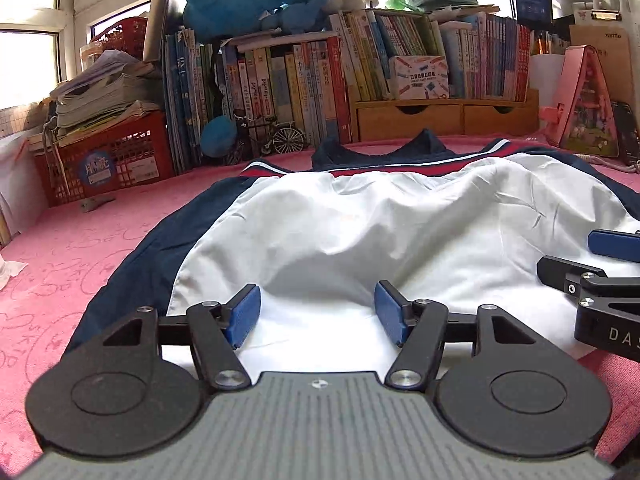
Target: Fold clothes
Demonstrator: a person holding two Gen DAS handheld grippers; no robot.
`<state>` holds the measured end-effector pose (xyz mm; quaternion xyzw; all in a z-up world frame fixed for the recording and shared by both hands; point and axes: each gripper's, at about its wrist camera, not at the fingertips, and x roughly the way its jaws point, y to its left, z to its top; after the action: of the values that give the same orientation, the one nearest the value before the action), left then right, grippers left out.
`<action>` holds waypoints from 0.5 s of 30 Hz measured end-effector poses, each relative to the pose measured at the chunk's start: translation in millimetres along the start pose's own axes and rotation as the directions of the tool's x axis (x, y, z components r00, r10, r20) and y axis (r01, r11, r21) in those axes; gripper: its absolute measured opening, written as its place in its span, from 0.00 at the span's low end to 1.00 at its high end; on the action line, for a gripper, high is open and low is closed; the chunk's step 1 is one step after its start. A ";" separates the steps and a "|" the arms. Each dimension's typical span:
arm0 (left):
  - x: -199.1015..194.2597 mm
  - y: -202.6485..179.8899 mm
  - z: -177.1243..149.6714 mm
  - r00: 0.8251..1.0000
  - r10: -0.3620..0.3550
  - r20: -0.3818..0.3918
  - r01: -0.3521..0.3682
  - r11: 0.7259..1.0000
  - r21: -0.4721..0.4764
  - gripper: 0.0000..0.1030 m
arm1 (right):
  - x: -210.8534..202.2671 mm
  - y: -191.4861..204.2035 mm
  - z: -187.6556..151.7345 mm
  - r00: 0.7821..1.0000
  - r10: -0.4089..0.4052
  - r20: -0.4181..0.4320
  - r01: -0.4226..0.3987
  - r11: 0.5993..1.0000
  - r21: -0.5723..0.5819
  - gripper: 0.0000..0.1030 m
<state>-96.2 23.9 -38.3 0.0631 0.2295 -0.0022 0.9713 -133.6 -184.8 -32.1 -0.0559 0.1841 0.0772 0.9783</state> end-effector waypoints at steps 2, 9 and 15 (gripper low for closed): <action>0.6 6.7 0.7 1.000 0.019 -0.007 -0.019 1.000 0.006 0.65 | 2.8 6.2 -3.7 0.999 -0.032 -0.026 0.030 0.998 -0.048 0.61; 1.1 49.5 -5.5 0.969 0.248 0.004 -0.248 0.966 0.079 0.68 | 5.2 -40.6 -9.2 0.976 -0.211 -0.056 0.211 0.977 -0.014 0.64; 0.7 85.2 -9.5 0.951 0.308 -0.022 -0.308 0.951 0.000 0.69 | 3.9 -65.3 -19.3 0.949 -0.312 -0.050 0.311 0.950 -0.019 0.64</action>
<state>-96.9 109.7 -36.7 0.0966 0.2272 0.1505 0.9573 -125.5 -251.1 -46.1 -0.0918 0.1980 -0.0786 0.9727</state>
